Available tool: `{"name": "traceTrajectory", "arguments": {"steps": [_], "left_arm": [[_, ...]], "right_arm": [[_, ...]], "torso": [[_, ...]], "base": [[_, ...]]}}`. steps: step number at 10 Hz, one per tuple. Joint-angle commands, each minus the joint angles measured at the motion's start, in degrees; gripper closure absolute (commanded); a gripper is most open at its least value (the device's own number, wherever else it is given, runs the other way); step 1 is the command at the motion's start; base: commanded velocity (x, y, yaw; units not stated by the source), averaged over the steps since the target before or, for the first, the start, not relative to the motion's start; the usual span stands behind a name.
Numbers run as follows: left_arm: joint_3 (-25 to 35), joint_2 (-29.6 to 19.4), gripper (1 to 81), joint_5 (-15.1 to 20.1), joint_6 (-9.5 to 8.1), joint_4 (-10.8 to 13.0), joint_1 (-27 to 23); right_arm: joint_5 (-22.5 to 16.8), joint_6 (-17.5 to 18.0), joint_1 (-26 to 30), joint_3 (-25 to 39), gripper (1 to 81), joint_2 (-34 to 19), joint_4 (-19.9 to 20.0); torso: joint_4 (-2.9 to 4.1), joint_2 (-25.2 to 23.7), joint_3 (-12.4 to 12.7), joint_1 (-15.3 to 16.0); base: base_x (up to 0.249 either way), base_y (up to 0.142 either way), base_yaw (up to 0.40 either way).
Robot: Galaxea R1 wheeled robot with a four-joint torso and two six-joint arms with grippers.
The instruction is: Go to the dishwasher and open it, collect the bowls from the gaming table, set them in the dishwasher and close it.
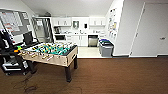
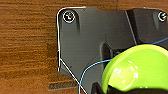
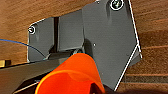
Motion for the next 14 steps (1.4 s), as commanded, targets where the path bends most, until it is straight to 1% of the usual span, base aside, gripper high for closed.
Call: {"name": "traceTrajectory", "arguments": {"steps": [1, 7, 14], "left_arm": [[-0.2, -0.4, 81.1, 2.4, 0.29, 0.0, -2.8], [-0.2, -0.3, 81.1, 2.4, 0.29, 0.3, -2.7], [-0.1, -0.2, 81.1, 2.4, 0.29, 0.3, -2.7]], "right_arm": [[-3.4, -0.2, 2.6, 0.6, 81.1, -0.7, -0.6], [-3.4, -0.2, 2.8, 0.6, 81.1, -0.7, -0.6], [-3.4, -0.2, 2.5, 0.5, 81.1, -0.7, -0.6]], "torso": [[0.0, 0.0, 0.0, 0.0], [0.0, 0.0, 0.0, 0.0], [0.0, 0.0, 0.0, 0.0]], "base": [[0.191, 0.0, 0.0], [0.191, 0.0, 0.0], [0.191, -0.083, 0.0]]}}
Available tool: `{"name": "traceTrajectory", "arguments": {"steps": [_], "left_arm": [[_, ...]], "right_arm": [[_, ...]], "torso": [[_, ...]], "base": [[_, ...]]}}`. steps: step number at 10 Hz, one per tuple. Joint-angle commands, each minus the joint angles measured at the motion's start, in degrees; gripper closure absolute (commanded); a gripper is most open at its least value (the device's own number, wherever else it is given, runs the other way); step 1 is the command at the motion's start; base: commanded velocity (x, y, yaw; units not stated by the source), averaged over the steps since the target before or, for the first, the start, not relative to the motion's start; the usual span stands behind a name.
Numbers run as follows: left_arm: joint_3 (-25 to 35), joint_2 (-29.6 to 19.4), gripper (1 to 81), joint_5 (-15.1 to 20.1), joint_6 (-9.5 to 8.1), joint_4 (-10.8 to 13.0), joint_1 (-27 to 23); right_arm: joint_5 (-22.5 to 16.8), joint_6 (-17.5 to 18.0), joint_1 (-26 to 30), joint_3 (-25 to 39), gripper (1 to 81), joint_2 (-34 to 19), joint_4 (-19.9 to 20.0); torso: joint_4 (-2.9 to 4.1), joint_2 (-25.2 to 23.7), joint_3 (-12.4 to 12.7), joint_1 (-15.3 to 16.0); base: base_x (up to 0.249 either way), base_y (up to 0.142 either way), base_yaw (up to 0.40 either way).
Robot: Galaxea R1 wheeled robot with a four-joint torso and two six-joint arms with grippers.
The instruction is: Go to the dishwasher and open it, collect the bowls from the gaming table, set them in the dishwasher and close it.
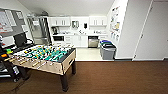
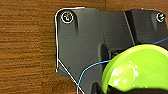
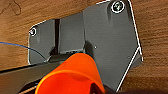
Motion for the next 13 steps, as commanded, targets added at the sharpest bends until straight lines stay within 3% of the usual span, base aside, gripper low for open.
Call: {"name": "traceTrajectory", "arguments": {"steps": [1, 7, 13], "left_arm": [[-0.2, -0.4, 81.1, 2.5, 0.29, 0.3, -2.6], [-0.3, -0.5, 81.1, 2.5, 0.29, 0.3, -2.4], [-0.3, -0.5, 81.1, 2.5, 0.29, 0.3, -2.4]], "right_arm": [[-3.4, -0.2, 2.3, 0.4, 81.1, -0.8, -0.5], [-3.4, -0.2, 2.3, 0.4, 81.1, -0.6, -0.5], [-3.4, -0.2, 2.3, 0.3, 81.1, -0.6, -0.6]], "torso": [[0.0, 0.0, 0.0, 0.0], [0.0, 0.0, 0.0, 0.0], [0.0, 0.0, 0.0, 0.0]], "base": [[0.192, -0.089, 0.0], [0.191, -0.085, 0.0], [0.191, 0.0, 0.0]]}}
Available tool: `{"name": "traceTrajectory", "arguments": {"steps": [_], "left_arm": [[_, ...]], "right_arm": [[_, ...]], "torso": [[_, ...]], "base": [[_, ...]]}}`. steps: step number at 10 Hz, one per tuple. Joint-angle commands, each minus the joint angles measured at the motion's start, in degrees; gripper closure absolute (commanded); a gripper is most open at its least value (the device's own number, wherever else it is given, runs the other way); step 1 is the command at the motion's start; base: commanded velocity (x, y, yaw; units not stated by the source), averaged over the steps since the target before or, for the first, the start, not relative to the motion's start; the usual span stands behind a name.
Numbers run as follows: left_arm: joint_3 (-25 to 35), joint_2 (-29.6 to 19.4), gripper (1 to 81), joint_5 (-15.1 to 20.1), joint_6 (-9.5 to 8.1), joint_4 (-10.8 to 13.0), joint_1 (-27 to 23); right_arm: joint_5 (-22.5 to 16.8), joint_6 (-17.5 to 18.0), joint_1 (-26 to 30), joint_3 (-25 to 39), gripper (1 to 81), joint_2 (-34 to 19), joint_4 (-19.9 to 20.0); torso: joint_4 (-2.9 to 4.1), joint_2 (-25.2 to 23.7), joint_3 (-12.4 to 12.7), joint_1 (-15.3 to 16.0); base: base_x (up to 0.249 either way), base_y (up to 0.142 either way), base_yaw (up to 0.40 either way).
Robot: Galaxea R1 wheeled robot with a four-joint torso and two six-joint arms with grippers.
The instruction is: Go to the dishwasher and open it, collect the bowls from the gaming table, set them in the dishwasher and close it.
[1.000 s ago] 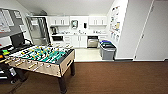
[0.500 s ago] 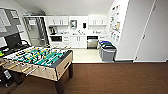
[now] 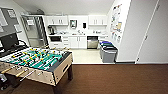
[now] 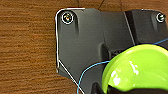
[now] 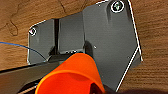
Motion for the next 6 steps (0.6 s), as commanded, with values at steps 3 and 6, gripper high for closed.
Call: {"name": "traceTrajectory", "arguments": {"steps": [3, 6], "left_arm": [[-0.1, -0.3, 81.1, 2.5, 0.29, 0.3, -2.4], [-0.2, -0.1, 81.1, 2.5, 0.29, 0.3, -2.4]], "right_arm": [[-3.4, -0.2, 2.3, 0.3, 81.1, -0.6, -0.5], [-3.4, -0.2, 2.3, 0.2, 81.1, -0.6, -0.5]], "torso": [[-0.02, 0.0, 0.0, 0.0], [0.0, 0.0, 0.0, 0.0]], "base": [[0.192, 0.0, 0.0], [0.192, -0.02, 0.0]]}}
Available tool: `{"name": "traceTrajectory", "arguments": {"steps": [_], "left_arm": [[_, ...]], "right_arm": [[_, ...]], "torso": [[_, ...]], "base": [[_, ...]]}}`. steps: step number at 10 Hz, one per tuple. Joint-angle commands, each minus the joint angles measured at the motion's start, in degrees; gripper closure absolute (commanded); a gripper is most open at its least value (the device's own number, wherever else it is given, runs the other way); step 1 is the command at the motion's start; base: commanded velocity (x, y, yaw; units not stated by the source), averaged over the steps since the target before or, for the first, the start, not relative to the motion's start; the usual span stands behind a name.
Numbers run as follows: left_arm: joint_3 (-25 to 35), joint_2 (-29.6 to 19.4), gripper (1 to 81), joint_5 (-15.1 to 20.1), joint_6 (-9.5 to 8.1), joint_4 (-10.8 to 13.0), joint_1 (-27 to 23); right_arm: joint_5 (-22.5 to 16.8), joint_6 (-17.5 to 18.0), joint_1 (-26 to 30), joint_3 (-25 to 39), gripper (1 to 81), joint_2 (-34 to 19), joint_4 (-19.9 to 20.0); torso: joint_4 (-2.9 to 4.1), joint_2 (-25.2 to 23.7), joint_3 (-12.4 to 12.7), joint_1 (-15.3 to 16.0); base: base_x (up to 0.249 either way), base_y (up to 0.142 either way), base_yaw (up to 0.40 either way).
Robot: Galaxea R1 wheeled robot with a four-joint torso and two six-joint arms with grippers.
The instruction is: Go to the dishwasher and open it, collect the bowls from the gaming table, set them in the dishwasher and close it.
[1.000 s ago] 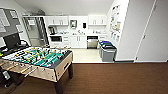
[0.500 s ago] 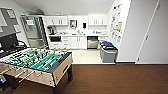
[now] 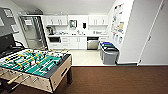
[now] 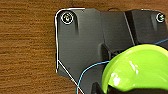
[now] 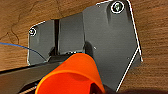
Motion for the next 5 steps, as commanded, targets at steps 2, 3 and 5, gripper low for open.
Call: {"name": "traceTrajectory", "arguments": {"steps": [2, 3, 5], "left_arm": [[-0.2, -0.3, 81.1, 2.5, 0.29, 0.3, -2.4], [-0.2, -0.3, 81.1, 2.5, 0.29, 0.2, -2.4], [-0.1, -0.3, 81.1, 2.5, 0.29, 0.2, -2.4]], "right_arm": [[-3.5, -0.2, 2.3, 0.2, 81.1, -0.5, -0.5], [-3.5, -0.2, 2.3, 0.2, 81.1, -0.5, -0.5], [-3.5, -0.2, 2.3, 0.2, 81.1, -0.5, -0.5]], "torso": [[0.0, 0.0, 0.0, 0.0], [0.02, 0.0, 0.0, 0.0], [0.02, 0.0, 0.0, 0.0]], "base": [[0.191, -0.073, 0.0], [0.192, -0.08, 0.0], [0.191, -0.08, 0.0]]}}
